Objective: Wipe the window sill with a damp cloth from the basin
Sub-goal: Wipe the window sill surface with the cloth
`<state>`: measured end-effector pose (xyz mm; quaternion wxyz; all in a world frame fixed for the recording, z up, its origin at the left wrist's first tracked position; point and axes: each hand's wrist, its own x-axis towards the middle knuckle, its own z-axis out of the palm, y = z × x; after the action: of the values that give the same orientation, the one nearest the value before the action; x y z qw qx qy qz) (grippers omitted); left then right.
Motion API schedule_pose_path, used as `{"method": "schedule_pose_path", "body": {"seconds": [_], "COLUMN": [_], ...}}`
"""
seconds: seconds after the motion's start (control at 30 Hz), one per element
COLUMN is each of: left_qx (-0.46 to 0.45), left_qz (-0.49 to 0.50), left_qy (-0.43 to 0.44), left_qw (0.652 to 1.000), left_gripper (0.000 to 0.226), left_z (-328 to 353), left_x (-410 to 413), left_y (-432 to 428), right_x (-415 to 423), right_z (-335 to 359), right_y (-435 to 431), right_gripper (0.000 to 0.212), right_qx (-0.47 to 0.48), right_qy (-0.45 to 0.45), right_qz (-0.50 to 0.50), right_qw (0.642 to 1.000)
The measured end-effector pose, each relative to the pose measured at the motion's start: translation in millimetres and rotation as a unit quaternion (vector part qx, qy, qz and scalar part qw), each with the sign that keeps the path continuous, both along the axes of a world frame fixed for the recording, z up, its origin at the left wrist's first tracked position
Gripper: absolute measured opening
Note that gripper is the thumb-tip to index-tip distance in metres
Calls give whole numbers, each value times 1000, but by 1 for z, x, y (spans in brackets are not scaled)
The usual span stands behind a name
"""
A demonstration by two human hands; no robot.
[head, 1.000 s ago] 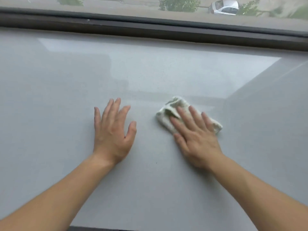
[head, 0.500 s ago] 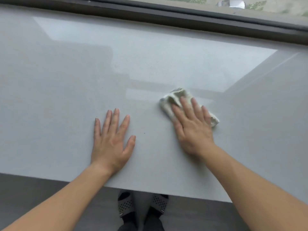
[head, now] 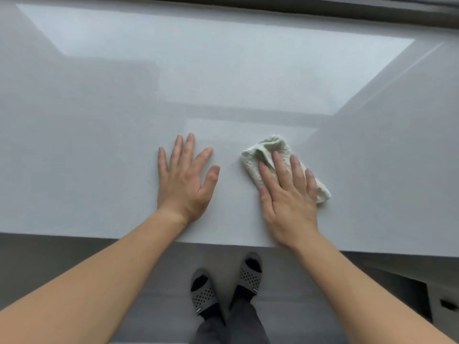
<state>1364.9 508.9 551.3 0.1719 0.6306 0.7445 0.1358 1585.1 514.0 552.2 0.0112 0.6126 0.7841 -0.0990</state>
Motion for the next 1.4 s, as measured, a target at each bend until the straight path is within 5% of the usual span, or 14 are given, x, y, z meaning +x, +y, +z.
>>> {"method": "schedule_pose_path", "body": {"seconds": [0.2, 0.4, 0.57, 0.73, 0.93, 1.17, 1.4], "left_qx": [-13, -12, -7, 10, -27, -69, -64], "left_qz": [-6, -7, -5, -23, -2, 17, 24], "left_qy": [10, 9, -13, -5, -4, 112, 116], "left_qw": [1000, 1000, 1000, 1000, 1000, 991, 991], "left_gripper": [68, 65, 63, 61, 58, 65, 65], "left_z": [-1, 0, -1, 6, 6, -5, -5], "left_x": [-1, -1, -4, 10, 44, 58, 58], "left_y": [-4, -4, -4, 3, 75, 94, 94], "right_x": [11, -5, 18, 43, 60, 88, 83], "right_z": [2, 9, 1, 5, 8, 5, 5], "right_y": [-71, -49, -36, 1, -46, 120, 126], "right_gripper": [53, 56, 54, 58, 51, 58, 51], "right_qx": [-6, 16, 10, -23, -20, -21, -8], "right_qy": [-30, 0, -47, -36, -14, -18, -15], "right_qz": [149, 95, 164, -63, 172, -112, 199], "right_qw": [988, 995, 985, 997, 985, 993, 980]}}
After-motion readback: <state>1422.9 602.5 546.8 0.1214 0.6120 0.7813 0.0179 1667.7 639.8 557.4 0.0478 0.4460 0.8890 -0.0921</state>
